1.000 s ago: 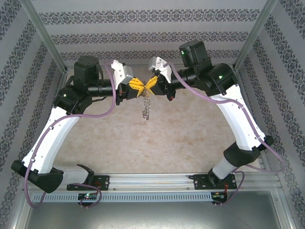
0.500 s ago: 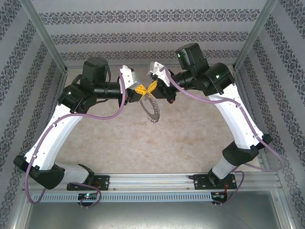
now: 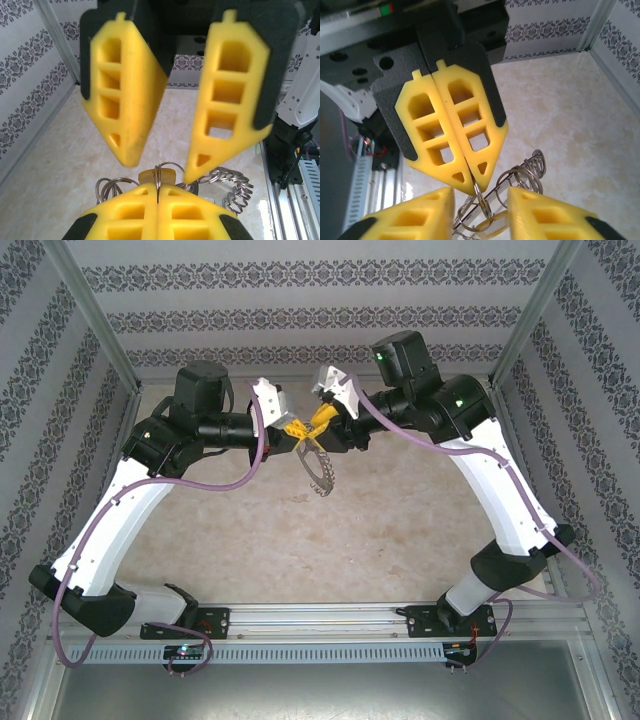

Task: Put the keys on the keyring

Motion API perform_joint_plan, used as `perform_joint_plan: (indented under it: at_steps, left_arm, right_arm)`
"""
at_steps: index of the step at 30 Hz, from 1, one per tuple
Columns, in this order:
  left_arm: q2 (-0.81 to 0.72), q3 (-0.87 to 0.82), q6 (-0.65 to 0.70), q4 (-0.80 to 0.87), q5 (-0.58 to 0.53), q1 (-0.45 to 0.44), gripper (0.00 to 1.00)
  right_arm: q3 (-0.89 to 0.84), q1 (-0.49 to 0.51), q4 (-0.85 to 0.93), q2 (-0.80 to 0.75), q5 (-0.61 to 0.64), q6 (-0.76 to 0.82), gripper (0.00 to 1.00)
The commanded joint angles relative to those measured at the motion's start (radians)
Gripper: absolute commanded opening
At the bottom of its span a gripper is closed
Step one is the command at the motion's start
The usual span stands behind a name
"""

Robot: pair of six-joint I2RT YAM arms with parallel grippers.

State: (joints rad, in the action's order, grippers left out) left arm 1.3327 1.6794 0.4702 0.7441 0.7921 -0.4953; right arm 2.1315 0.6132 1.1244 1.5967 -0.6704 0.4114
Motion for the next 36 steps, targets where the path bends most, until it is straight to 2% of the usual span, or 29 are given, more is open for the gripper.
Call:
perform_joint_plan:
  at_steps: [1,14,23,26,28,30,36]
  left_arm:
    - [-0.006,0.0,-0.033,-0.077,0.053,0.016,0.0]
    - [-0.014,-0.02,-0.075,-0.149,0.088,0.037,0.0]
    - [-0.026,-0.021,-0.094,-0.171,0.103,0.048,0.0]
    - [-0.028,-0.023,-0.099,-0.176,0.107,0.05,0.0]
    - [-0.028,-0.024,-0.102,-0.181,0.107,0.051,0.0]
    - [-0.028,-0.026,-0.105,-0.186,0.108,0.052,0.0]
    - [-0.03,-0.026,-0.113,-0.197,0.114,0.053,0.0]
  right_arm:
    - [-0.049,-0.04,-0.09,-0.062,-0.094,-0.101,0.4]
    - [-0.096,-0.07,-0.108,-0.055,-0.223,-0.188,0.4]
    - [-0.096,-0.07,-0.074,-0.028,-0.211,-0.192,0.34]
    - [-0.105,-0.07,-0.072,-0.028,-0.212,-0.194,0.26]
    - [-0.108,-0.07,-0.07,-0.03,-0.215,-0.188,0.09]
    - [-0.109,-0.072,-0.069,-0.03,-0.215,-0.187,0.01]
    - [-0.113,-0.072,-0.049,-0.027,-0.185,-0.181,0.06]
